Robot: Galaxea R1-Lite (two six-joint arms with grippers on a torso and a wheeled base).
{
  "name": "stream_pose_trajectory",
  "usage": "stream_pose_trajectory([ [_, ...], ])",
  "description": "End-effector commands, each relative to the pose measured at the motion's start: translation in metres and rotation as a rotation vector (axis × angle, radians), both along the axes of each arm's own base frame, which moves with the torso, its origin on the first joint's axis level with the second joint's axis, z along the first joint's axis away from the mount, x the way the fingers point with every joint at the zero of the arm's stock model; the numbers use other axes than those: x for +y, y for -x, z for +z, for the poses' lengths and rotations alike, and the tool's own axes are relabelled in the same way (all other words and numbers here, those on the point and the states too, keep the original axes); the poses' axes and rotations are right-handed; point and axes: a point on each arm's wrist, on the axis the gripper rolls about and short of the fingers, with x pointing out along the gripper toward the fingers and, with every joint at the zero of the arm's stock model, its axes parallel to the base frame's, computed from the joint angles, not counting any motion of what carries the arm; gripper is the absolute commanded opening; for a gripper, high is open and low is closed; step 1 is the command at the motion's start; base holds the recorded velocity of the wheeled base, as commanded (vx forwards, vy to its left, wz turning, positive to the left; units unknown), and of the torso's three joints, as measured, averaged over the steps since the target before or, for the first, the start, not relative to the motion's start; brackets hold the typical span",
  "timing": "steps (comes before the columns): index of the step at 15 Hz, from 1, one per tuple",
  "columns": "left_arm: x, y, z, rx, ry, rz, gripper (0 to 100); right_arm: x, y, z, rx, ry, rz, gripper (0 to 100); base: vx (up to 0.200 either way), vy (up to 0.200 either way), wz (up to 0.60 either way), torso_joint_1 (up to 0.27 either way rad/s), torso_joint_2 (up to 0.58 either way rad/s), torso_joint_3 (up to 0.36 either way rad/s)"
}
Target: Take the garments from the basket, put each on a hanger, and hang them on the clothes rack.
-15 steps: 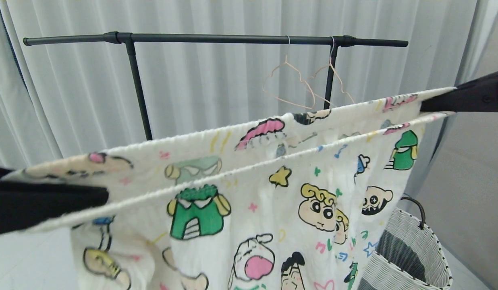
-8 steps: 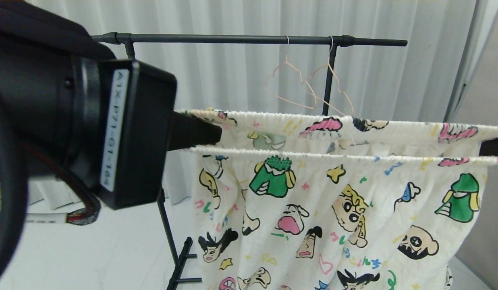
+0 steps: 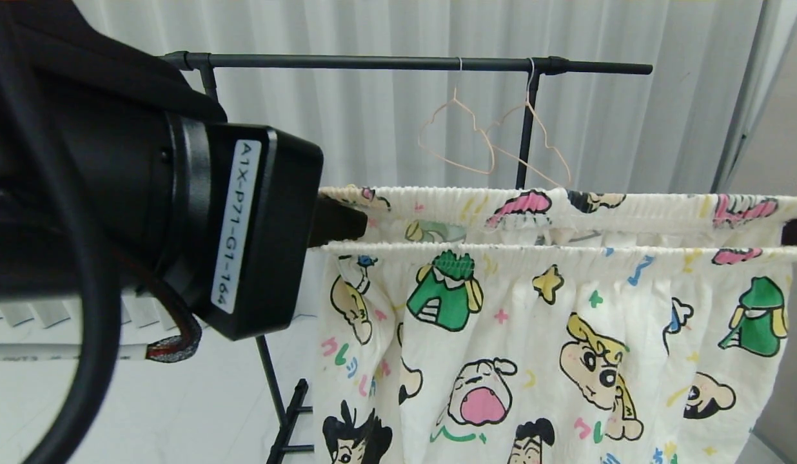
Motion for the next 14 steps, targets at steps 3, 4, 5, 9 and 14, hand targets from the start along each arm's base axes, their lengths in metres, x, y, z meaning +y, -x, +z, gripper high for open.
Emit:
stream_pose_trajectory([
  [3,0.001,-0.001,0.0,-0.003,-0.001,0.009,0,0.001,-0.001,0.0,0.0,0.0,0.0,0,0.0,0.0,0.0,0.0,0.0,0.0],
  [4,0.001,-0.001,0.0,-0.005,-0.003,0.013,0,0.001,-0.001,0.0,-0.002,0.0,0.001,0,0.0,0.0,0.0,0.0,0.0,0.0],
  [5,0.001,-0.001,0.0,-0.009,-0.006,0.021,0,0.001,-0.001,0.0,0.0,0.0,-0.001,0,0.0,0.0,0.0,0.0,0.0,0.0],
  [9,0.0,-0.003,-0.007,-0.021,-0.046,0.06,0,0.002,-0.002,-0.003,0.008,0.009,-0.001,100,0.0,0.0,0.0,0.0,0.0,0.0],
  [14,-0.002,-0.004,-0.017,-0.023,-0.095,0.088,0,0.003,-0.002,-0.023,0.035,0.004,0.0,100,0.0,0.0,0.0,0.0,0.0,0.0],
])
